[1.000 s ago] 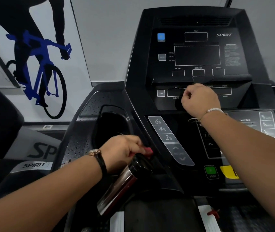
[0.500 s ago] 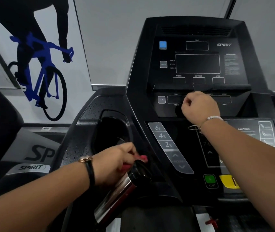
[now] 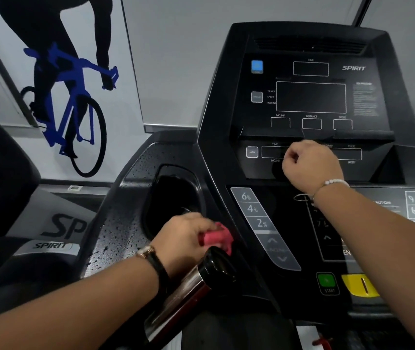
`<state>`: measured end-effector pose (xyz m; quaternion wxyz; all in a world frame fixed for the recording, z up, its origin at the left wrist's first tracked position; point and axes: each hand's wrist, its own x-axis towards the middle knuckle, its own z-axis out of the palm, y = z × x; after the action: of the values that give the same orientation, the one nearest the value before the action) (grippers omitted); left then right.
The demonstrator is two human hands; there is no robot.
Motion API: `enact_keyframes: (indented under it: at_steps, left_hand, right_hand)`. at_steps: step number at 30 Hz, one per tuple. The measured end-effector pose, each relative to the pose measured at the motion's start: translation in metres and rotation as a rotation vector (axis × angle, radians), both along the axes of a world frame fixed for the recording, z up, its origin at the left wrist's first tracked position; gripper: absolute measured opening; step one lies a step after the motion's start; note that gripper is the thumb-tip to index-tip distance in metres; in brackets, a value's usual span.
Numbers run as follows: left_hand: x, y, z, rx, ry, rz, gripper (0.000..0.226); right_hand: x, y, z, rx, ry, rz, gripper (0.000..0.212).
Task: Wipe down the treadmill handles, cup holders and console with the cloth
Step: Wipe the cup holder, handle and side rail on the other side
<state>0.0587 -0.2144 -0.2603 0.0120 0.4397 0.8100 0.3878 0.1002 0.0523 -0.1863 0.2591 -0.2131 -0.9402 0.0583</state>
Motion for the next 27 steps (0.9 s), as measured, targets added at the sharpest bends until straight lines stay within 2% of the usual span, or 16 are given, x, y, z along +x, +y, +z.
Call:
enact_keyframes:
  at_steps: [2,4,6,8,10,13,15,17,20,23,25,27]
  left_hand:
    - [-0.001,0.007,0.014,-0.131,-0.055,0.169,0.017]
    - [0.002,0.013,0.02,-0.193,-0.09,0.215,0.014]
    - [0.004,0.012,0.024,-0.244,-0.112,0.165,0.011]
    - [0.003,0.005,0.022,-0.283,-0.208,0.011,0.005]
    - [0.002,0.002,0.022,-0.323,-0.227,-0.093,0.008]
    - [-0.002,0.008,0.024,-0.292,-0.182,0.013,0.015]
    - [-0.006,0.013,0.028,-0.259,-0.207,0.096,0.005]
    - [-0.008,0.015,0.027,-0.227,-0.241,0.136,0.004]
    - [-0.001,0.013,0.021,-0.197,-0.188,0.197,0.007]
    - [0.001,0.006,0.015,-0.21,-0.244,0.078,0.014]
    - [0.003,-0.001,0.011,-0.204,-0.275,-0.022,0.011]
    - [0.003,-0.001,0.009,-0.161,-0.282,-0.002,0.01]
  right_hand:
    - [0.0,0.0,0.001,-0.013,0.003,-0.009,0.015]
    - [0.001,-0.001,0.0,-0.019,0.009,-0.015,0.015]
    - [0.002,-0.001,0.0,-0.012,0.005,-0.02,0.014]
    - [0.002,-0.002,0.0,-0.008,-0.007,-0.02,0.014]
    - [0.002,-0.002,0.0,-0.006,-0.011,-0.021,0.013]
    - [0.001,-0.001,0.0,0.0,-0.008,-0.019,0.013]
    - [0.001,-0.001,0.0,-0.005,-0.013,-0.017,0.013]
    - [0.0,-0.002,0.001,-0.01,-0.015,-0.018,0.013]
    - [0.002,-0.004,0.002,-0.006,-0.011,-0.02,0.014]
    - [0.004,-0.006,0.002,-0.002,-0.02,-0.031,0.014]
    - [0.004,-0.006,0.001,-0.007,-0.019,-0.03,0.014]
    - [0.003,-0.004,0.001,-0.01,-0.006,-0.029,0.014]
